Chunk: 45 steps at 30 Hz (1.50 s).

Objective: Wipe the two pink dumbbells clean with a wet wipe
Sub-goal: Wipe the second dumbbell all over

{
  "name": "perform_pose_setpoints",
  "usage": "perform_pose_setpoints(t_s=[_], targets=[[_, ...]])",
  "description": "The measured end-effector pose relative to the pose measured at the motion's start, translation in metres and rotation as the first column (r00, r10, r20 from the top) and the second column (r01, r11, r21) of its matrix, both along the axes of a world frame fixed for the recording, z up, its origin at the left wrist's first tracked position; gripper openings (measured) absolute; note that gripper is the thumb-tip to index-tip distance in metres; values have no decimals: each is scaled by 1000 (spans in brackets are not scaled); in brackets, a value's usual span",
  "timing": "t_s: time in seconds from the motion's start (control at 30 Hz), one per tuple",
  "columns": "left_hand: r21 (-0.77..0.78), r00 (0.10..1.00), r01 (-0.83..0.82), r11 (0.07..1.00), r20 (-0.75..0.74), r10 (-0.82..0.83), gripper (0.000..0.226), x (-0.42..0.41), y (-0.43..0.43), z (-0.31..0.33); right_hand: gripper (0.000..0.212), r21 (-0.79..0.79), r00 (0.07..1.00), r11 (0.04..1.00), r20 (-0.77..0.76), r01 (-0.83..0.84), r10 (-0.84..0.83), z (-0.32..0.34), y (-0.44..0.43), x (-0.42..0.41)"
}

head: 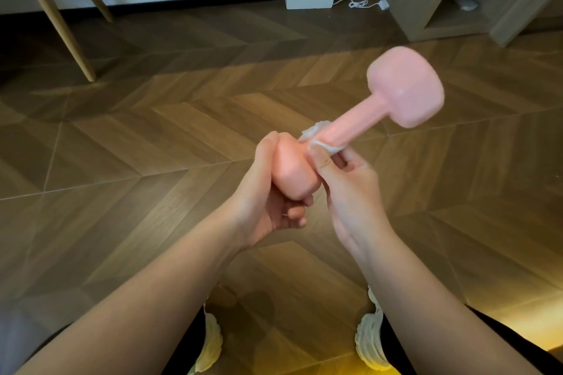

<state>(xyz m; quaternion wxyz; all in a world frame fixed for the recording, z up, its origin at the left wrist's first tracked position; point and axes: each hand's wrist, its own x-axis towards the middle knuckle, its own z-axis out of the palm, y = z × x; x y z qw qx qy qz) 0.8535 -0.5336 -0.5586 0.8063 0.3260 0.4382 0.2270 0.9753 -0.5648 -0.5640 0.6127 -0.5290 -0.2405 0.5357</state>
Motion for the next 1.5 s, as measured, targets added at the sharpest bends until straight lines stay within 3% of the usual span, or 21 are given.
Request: perform_pose_setpoints(t_s=[0.13, 0.27, 0.43, 0.6, 0.7, 0.83, 0.93, 1.03, 1.1, 1.17, 1.23, 1.33, 1.4, 1.5], targets=[[404, 964, 21, 915, -251, 88, 89, 4, 3, -12, 18, -109, 987, 987, -99, 115, -126, -3, 0, -2], [668, 962, 142, 731, -266, 55, 60, 0, -2, -25, 19, -196, 946, 971, -268, 133, -184, -4, 0, 4], [925, 955, 184, 333, -248, 161, 77, -8, 1, -28, 24, -139, 926, 986, -349, 98, -141, 8, 3, 17], [975, 940, 219, -46, -198, 277, 71, -13, 14, -23, 38, -102, 868, 988, -474, 114, -149, 20, 4, 32], [955, 936, 272, -118, -234, 262, 63, -16, 15, -24, 43, -144, 817, 975, -533, 170, -221, 20, 3, 35], [939, 925, 314, -141, -269, 267, 61, -20, 16, -22, 40, -124, 796, 970, -554, 211, -244, 22, 4, 36], [954, 934, 277, -113, -240, 264, 66, -21, 14, -22, 49, -117, 780, 958, -558, 263, -283, 24, 6, 40], [977, 941, 207, -46, -186, 283, 74, -18, 6, -20, 44, -125, 748, 946, -584, 301, -315, 24, 4, 41], [985, 954, 133, 107, -157, 256, 77, -15, -1, -18, 45, -116, 738, 946, -600, 303, -310, 25, 2, 42], [930, 971, 53, 363, -133, 198, 76, -12, -8, -16, 51, -95, 739, 948, -604, 303, -296, 27, 0, 42], [818, 979, 10, 575, -125, 160, 74, -12, -12, -15, 56, -76, 750, 952, -598, 297, -281, 29, -2, 43], [581, 989, -7, 814, -114, 90, 74, -11, -9, -15, 52, -46, 762, 958, -596, 283, -254, 29, -3, 44], [396, 997, -28, 918, -50, 52, 79, -8, -9, -13, 46, -9, 789, 966, -575, 258, -216, 30, -3, 44], [265, 999, -44, 963, 6, 44, 63, -5, -11, -9, 54, 51, 825, 974, -542, 223, -160, 31, -3, 39]])
